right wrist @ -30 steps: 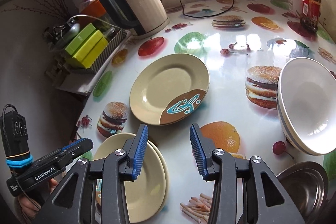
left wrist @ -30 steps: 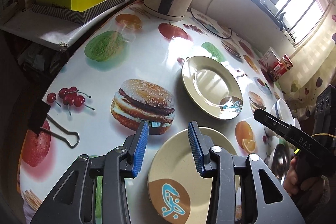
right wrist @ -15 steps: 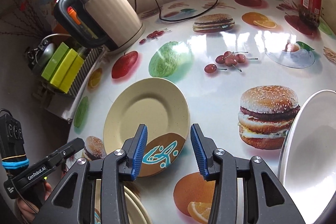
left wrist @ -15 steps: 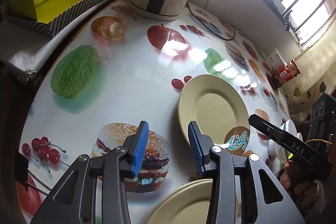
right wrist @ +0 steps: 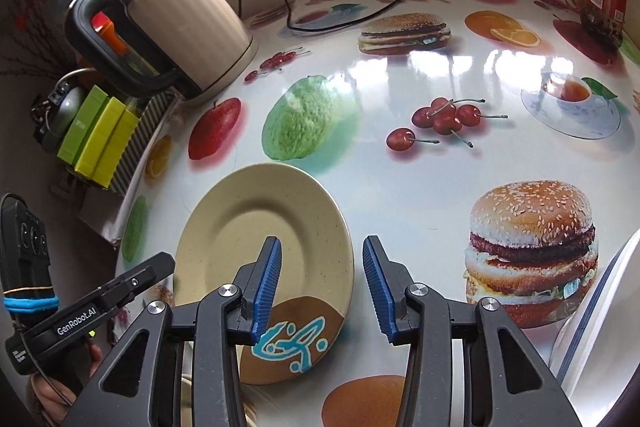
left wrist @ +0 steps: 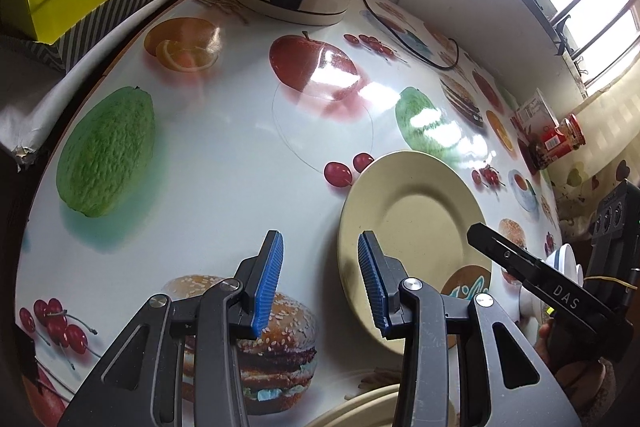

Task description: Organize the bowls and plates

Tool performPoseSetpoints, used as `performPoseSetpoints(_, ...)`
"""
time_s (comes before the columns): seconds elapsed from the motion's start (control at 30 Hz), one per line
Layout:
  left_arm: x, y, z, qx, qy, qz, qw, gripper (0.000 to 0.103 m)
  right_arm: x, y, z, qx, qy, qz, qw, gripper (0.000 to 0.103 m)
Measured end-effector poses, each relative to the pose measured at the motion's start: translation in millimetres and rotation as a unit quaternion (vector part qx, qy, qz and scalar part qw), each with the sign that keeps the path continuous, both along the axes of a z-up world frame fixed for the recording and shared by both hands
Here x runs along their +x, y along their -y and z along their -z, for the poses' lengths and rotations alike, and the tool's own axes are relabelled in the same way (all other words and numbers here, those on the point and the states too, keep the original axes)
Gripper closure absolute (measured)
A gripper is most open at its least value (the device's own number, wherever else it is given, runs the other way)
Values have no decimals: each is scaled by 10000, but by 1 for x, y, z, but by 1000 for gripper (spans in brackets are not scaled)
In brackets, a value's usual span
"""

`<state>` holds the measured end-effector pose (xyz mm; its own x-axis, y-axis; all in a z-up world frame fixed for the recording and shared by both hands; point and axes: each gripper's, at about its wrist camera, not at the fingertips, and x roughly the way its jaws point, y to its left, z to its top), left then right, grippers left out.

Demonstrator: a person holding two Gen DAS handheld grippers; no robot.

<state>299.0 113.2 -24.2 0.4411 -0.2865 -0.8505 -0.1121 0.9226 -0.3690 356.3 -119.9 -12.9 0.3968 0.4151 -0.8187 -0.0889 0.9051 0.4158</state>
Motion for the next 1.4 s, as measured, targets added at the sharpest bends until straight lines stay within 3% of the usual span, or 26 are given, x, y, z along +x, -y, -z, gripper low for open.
performPoseSetpoints(0.2,2,2,3,-23,-1,50,10000,63,3,-3,4,-62,-49,-28,10000,61)
performPoseSetpoints(0.43,4,4,4,0,16,105,9999,63,4,-5,5,-49,-68,-46,10000,73)
performPoseSetpoints(0.57,4,7,5,-1,11,144,9999,72,4,-6,4,-129,-39,-62,9999,79)
performPoseSetpoints(0.93,4,14,2,55,83,264,9996,88,4,-5,4,-112,-22,-68,9999,81)
performPoseSetpoints(1.4,4,14,1,92,86,225,9997,88,4,-5,3,-89,-23,-58,9999,81)
